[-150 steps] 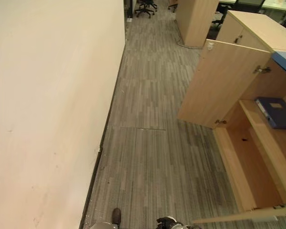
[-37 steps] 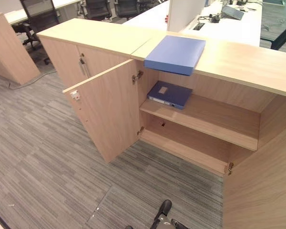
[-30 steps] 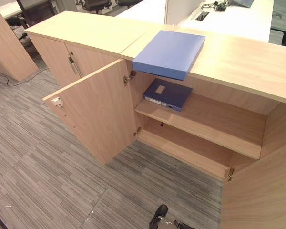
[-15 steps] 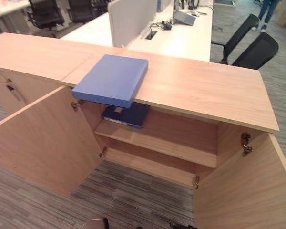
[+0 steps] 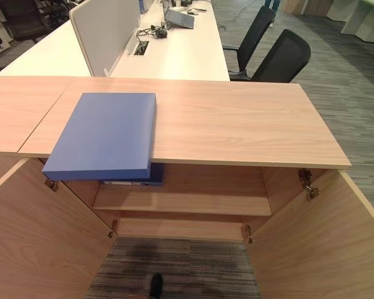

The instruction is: Put the empty folder in the office cabinet

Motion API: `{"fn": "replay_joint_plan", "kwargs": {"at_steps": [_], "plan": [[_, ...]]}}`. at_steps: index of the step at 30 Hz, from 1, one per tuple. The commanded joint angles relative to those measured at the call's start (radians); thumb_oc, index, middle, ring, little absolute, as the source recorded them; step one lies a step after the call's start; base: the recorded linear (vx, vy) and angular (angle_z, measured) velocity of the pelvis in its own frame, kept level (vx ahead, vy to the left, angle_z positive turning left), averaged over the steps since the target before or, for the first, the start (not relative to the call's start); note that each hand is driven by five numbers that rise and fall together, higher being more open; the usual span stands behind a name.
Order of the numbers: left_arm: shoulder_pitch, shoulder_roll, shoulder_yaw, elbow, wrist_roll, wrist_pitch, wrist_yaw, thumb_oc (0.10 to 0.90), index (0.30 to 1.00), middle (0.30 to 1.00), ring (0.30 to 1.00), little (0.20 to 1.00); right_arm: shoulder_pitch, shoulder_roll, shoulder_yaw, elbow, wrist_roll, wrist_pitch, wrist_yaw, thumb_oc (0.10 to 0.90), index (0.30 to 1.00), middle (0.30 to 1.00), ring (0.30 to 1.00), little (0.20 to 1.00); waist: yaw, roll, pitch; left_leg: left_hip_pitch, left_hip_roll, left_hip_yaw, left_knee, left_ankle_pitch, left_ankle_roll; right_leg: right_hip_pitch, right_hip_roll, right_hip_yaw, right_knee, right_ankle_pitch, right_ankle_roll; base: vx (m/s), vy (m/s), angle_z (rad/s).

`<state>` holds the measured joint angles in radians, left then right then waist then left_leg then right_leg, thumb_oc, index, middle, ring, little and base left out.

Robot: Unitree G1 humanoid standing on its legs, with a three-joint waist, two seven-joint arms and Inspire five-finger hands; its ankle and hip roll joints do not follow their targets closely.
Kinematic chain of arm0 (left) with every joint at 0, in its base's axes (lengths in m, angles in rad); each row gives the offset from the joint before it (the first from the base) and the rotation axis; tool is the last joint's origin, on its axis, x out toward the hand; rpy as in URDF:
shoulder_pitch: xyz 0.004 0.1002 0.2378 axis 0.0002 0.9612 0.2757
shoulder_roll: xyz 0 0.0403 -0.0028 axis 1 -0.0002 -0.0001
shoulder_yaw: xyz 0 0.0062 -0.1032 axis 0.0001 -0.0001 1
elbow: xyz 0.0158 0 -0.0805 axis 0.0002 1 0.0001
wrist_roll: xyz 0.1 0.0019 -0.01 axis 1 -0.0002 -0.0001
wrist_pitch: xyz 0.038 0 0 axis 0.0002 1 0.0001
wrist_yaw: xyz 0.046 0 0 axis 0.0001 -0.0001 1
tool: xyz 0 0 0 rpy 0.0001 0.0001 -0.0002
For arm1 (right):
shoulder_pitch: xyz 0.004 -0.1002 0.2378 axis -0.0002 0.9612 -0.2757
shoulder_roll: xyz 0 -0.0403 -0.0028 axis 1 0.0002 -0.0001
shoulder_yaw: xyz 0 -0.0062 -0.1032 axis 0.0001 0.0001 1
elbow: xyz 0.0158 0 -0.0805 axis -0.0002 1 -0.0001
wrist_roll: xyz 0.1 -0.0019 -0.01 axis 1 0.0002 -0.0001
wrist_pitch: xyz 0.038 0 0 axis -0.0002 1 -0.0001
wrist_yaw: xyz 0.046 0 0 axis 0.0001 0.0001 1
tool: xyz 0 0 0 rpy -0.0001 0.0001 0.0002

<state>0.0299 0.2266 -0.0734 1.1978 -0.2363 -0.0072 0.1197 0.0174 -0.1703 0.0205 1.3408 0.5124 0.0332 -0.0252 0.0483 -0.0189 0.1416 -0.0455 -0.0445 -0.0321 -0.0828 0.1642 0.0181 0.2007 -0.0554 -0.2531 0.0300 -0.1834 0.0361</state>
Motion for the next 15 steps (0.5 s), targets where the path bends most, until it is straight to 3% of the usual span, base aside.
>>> {"fn": "replay_joint_plan", "kwargs": {"at_steps": [1,6,13,15], "plan": [[0.019,-0.013,0.02,-0.005,-0.104,-0.025,0.004,0.8,0.9,0.9,0.9,0.9,-0.001,-0.054,-0.001,0.016,-0.027,0.006,-0.006,0.8,0.9,0.9,0.9,0.9,0.015,0.013,-0.022,0.029,0.033,-0.044,-0.005,-0.103,-0.049,-0.077,-0.008,0.0,-0.016,0.075,0.016,0.07,0.055,-0.08],[0.036,-0.039,0.051,-0.239,-0.343,-0.056,-0.029,0.8,0.9,0.9,0.9,0.9,-0.016,-0.035,0.005,-0.014,-0.016,0.002,0.005,0.8,0.9,0.9,0.9,0.9,0.015,0.007,-0.035,0.04,0.016,-0.04,-0.005,-0.122,-0.036,-0.067,-0.017,0.0,-0.042,0.092,0.035,0.05,0.047,0.01],[0.068,-0.024,0.024,-0.407,-0.345,-0.056,-0.023,0.8,0.9,0.9,0.9,0.9,-0.031,-0.043,0.004,-0.008,-0.041,0.017,0.009,0.8,0.9,0.9,0.9,0.9,0.019,0.015,-0.048,0.053,0.008,-0.043,-0.005,-0.135,-0.033,-0.047,-0.022,-0.004,-0.07,0.105,0.044,0.03,0.033,0.01],[0.112,-0.01,0.043,-0.566,-0.357,-0.062,-0.017,0.8,0.9,0.9,0.9,0.9,-0.028,-0.05,0.004,-0.016,-0.059,0.017,0.005,0.8,0.9,0.9,0.9,0.9,0.028,0.016,-0.048,0.057,0.006,-0.05,-0.005,-0.136,-0.033,-0.038,-0.023,-0.015,-0.077,0.105,0.046,0.0,0.0,0.0]]}}
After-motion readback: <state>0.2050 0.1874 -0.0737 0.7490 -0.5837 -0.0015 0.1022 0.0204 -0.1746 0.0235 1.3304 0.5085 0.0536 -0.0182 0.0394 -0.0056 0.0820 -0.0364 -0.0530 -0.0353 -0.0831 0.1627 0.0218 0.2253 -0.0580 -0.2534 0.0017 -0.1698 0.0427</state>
